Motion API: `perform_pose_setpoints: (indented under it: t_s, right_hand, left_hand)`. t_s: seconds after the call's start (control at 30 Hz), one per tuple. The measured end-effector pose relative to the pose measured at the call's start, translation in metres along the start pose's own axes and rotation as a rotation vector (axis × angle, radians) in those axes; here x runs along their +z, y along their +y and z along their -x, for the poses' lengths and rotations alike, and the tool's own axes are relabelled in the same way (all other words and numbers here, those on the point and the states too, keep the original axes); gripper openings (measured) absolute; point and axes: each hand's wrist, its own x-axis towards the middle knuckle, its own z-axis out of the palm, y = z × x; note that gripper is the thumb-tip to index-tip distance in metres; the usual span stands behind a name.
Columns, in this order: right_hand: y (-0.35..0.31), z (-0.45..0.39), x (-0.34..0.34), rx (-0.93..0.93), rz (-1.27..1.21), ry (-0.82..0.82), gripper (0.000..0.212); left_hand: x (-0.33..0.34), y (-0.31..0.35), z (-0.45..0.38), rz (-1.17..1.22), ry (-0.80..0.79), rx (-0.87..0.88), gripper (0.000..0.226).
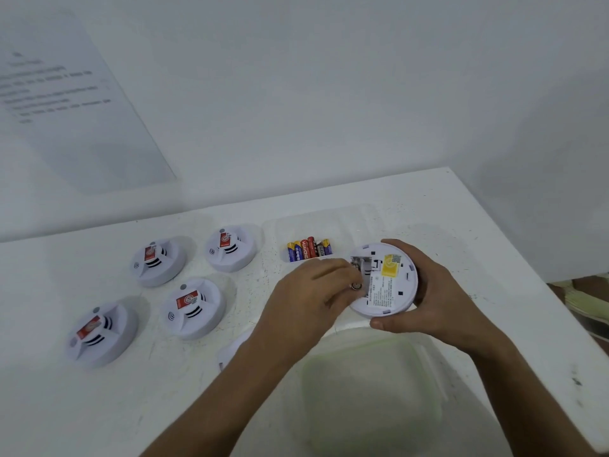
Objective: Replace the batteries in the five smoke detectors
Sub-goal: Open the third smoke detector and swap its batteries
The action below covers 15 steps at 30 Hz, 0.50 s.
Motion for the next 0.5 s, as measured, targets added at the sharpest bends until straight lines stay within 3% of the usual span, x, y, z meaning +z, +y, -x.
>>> perform_pose_setpoints:
  t_s: [0.17, 0.23, 0.37, 0.5]
  right_hand:
    - [0.001, 0.000, -0.002, 0.001, -0.009, 0.009, 0.096]
    - [0.000, 0.000, -0.003, -0.001, -0.006, 0.007, 0.095]
    - [-0.003, 0.000, -0.005, -0.001, -0.031, -0.013, 0.095]
    - [-0.003, 0.001, -0.006, 0.006, -0.045, -0.043, 0.096]
  left_hand:
    - [0.000, -0.002, -0.002, 0.178, -0.016, -0.096, 0.013]
    - [-0.003, -0.002, -0.004, 0.252, -0.049, -0.262, 0.012]
    - [-0.010, -0.004, -0.010, 0.563, -0.239, -0.751, 0.058]
    - [-0.013, -0.003, -0.017, 0.731, -0.329, -0.885, 0.078]
